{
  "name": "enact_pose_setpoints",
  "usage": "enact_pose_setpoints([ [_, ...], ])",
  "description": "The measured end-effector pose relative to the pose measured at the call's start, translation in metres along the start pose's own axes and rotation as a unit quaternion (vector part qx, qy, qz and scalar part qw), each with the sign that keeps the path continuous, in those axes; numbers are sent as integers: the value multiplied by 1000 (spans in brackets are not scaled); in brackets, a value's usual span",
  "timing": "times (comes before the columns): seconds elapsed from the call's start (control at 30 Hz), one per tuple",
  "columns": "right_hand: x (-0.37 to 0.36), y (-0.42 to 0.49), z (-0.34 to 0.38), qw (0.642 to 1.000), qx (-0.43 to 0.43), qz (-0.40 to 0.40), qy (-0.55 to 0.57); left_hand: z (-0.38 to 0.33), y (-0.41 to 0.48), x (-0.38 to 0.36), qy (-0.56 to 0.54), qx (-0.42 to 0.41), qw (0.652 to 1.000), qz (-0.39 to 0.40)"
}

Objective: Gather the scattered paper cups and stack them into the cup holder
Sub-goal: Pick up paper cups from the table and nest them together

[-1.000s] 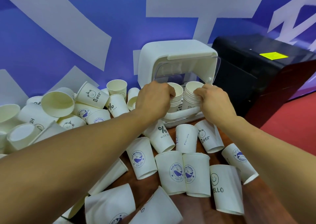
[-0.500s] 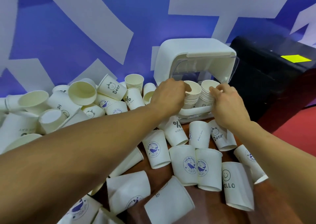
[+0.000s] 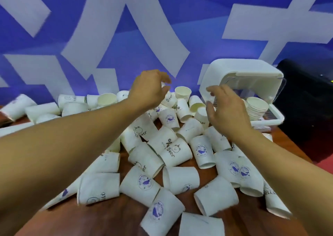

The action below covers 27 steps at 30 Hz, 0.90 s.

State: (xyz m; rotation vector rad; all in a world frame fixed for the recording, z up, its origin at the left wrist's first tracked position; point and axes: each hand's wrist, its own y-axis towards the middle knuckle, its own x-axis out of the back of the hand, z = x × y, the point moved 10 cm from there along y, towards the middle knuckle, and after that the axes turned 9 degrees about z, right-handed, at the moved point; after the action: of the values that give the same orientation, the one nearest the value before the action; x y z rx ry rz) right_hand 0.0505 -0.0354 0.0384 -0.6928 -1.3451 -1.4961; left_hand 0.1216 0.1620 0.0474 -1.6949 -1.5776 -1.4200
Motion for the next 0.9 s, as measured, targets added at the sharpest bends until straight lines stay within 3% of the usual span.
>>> enact_pose_setpoints([
  [0.2, -38, 6, 80, 990, 101, 96, 13, 66, -17, 21, 67, 55, 996, 30],
  [0.37, -81, 7, 127, 972, 159, 172, -9, 77, -18, -3, 207, -36, 975, 71],
  [0.57, -122, 8, 145, 960, 178, 209, -55, 61, -17, -27, 351, -181, 916, 71],
  [0.9, -139, 12, 140, 964, 177, 197, -36, 73, -1, -62, 458, -226, 857, 75],
])
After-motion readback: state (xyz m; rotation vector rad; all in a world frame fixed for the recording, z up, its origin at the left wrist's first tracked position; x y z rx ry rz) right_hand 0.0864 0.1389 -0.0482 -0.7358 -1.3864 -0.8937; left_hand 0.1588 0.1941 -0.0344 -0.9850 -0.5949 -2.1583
